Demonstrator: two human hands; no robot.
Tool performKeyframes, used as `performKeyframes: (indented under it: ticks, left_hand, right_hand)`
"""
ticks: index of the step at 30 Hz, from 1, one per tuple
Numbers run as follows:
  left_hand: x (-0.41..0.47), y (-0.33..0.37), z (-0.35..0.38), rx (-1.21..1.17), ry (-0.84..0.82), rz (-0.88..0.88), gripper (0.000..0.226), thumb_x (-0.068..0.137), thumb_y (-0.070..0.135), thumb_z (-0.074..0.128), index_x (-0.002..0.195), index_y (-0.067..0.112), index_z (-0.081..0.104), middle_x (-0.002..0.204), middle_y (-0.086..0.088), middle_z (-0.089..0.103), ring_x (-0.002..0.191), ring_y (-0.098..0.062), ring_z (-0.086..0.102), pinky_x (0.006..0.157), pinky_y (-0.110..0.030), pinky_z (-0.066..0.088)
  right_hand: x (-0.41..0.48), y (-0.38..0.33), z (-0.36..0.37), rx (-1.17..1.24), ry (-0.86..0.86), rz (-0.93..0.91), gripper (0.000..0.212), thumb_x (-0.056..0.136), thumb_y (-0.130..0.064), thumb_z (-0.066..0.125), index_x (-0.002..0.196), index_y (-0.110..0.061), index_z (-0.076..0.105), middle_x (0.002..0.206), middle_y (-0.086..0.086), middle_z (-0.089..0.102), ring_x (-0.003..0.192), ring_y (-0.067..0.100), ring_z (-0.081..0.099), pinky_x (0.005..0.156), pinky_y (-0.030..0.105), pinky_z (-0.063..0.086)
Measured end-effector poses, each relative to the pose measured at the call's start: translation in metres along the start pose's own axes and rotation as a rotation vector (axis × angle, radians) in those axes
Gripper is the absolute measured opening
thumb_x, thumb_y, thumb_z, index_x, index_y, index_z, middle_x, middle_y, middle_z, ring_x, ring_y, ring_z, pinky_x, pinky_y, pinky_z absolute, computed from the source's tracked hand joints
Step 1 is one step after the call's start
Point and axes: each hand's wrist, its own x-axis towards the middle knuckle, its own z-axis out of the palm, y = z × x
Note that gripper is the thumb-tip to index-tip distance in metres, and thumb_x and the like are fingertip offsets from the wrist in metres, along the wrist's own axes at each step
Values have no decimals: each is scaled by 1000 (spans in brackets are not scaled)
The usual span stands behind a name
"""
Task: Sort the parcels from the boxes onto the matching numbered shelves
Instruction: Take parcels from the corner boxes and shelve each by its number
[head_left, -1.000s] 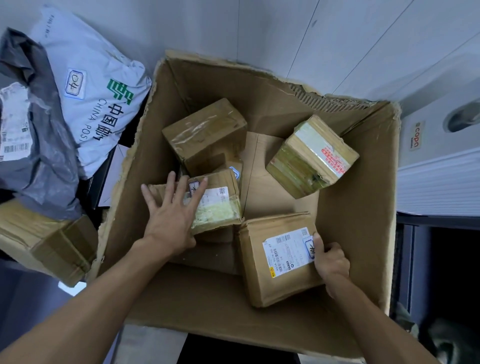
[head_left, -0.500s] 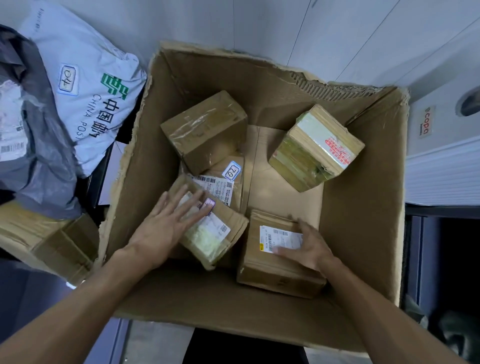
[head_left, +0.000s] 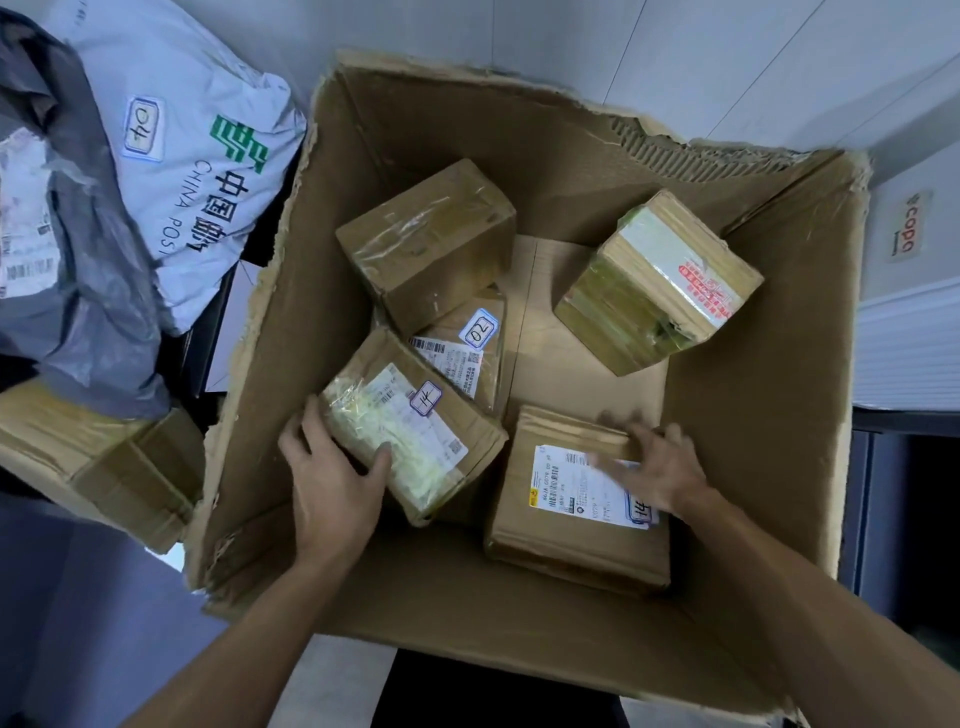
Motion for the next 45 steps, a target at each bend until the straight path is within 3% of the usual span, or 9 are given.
performKeyframes:
  ticks: [3, 7, 16, 21, 27, 32, 35, 39, 45]
  left_hand:
    - [-2, -6, 5, 24, -24, 40, 80, 88, 11, 74, 154, 19, 29, 161, -16, 18, 144, -35, 30, 112, -49, 35]
    - [-4, -7, 6, 18, -26, 200, 63, 91, -5, 60, 148, 14, 42, 161, -12, 21, 150, -28, 19, 118, -51, 30]
    - [-8, -11, -19, 160, -93, 469, 56, 83, -17, 57, 129, 13, 57, 154, -18, 29, 121, -22, 47, 92, -39, 45]
    - [3, -26, -9, 200, -197, 354, 56, 85, -2, 67, 138, 14, 54, 132, -13, 57, 114, -36, 52, 95, -46, 45]
    - [11, -42, 0, -17, -377, 157, 128, 71, 18, 90, 159, 35, -2, 153, 9, 27, 137, -4, 28, 114, -31, 27]
    - [19, -39, 16, -127, -468, -49, 114, 77, 35, 83, 157, 37, 3, 146, 0, 49, 129, -23, 51, 108, -41, 43]
    - [19, -31, 18, -179, -458, -24, 106, 79, 40, 79, 156, 39, 7, 142, 4, 51, 125, -18, 53, 103, -37, 44]
    - [19, -12, 20, -230, -365, -47, 109, 75, 60, 70, 154, 47, -5, 145, -1, 51, 124, -27, 55, 105, -48, 46]
    - [16, 5, 22, -210, -116, 55, 101, 81, 44, 76, 156, 39, 7, 152, -7, 43, 132, -31, 48, 102, -43, 42]
  right_hand:
    - [1, 3, -4, 243, 137, -7, 40, 94, -50, 61, 112, -15, 61, 111, 16, 58, 111, 36, 57, 92, 34, 43]
    - [-13, 11, -2, 449, 310, -12, 27, 95, -35, 64, 86, -12, 55, 87, 13, 64, 91, 35, 59, 78, 37, 43]
    - [-45, 4, 23, 633, 548, 228, 33, 103, -35, 48, 108, -3, 54, 109, 26, 65, 108, 44, 56, 92, 45, 41]
    - [-44, 2, 34, 588, 328, 244, 31, 104, -23, 45, 132, -13, 53, 121, 20, 64, 113, 39, 57, 93, 40, 45]
    - [-33, 6, 54, 614, 139, 137, 67, 95, -33, 65, 154, -31, 32, 135, 9, 61, 125, 29, 57, 107, 45, 46]
    - [-21, 14, 67, 711, -51, 171, 90, 78, -36, 84, 151, -27, 31, 139, 2, 58, 123, 26, 58, 105, 48, 49]
    - [-15, 14, 73, 761, -68, 178, 84, 84, -25, 80, 152, -19, 30, 140, 4, 55, 126, 27, 55, 102, 42, 49]
    - [-17, 12, 74, 904, -29, 117, 66, 94, -32, 67, 151, -28, 34, 130, -2, 57, 105, 14, 59, 76, 29, 53]
    - [-17, 9, 72, 994, 149, 93, 61, 92, -61, 58, 146, -39, 41, 133, -4, 61, 117, 18, 60, 102, 49, 51]
